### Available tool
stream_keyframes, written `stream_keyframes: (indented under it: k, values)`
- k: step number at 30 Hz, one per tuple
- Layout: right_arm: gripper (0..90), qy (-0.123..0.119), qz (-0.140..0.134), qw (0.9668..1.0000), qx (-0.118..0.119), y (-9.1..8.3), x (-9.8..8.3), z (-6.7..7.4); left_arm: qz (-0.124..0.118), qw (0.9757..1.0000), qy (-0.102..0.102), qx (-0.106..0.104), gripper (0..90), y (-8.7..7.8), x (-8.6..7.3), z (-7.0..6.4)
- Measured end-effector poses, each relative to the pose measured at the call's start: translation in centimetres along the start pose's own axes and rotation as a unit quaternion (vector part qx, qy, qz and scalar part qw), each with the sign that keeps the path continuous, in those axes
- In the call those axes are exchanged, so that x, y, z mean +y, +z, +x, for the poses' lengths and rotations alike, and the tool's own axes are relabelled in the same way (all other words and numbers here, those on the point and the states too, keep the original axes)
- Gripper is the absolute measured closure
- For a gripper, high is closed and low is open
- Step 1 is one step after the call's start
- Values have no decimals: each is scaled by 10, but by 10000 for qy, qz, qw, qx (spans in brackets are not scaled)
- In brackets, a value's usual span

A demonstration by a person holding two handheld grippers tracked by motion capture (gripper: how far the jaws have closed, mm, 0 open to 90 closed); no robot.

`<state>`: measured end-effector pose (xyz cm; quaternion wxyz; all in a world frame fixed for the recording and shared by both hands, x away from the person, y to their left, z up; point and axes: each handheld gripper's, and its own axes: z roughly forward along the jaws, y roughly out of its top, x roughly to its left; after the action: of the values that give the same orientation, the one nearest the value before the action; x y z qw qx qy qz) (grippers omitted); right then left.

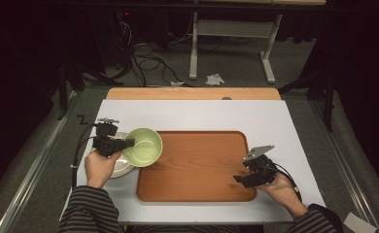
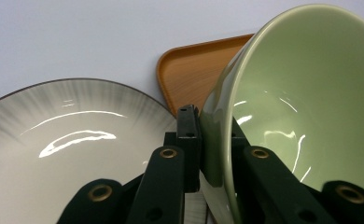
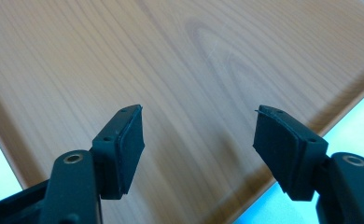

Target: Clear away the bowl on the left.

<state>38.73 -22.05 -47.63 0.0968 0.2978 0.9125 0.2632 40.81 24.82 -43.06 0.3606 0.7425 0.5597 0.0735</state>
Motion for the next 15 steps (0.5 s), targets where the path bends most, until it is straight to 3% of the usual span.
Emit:
stream_keyframes:
  k: [15]
  values:
    - [348,77,-55,10000,16,-1,-1,-2,130,9984,460,-297,836,16,19,-36]
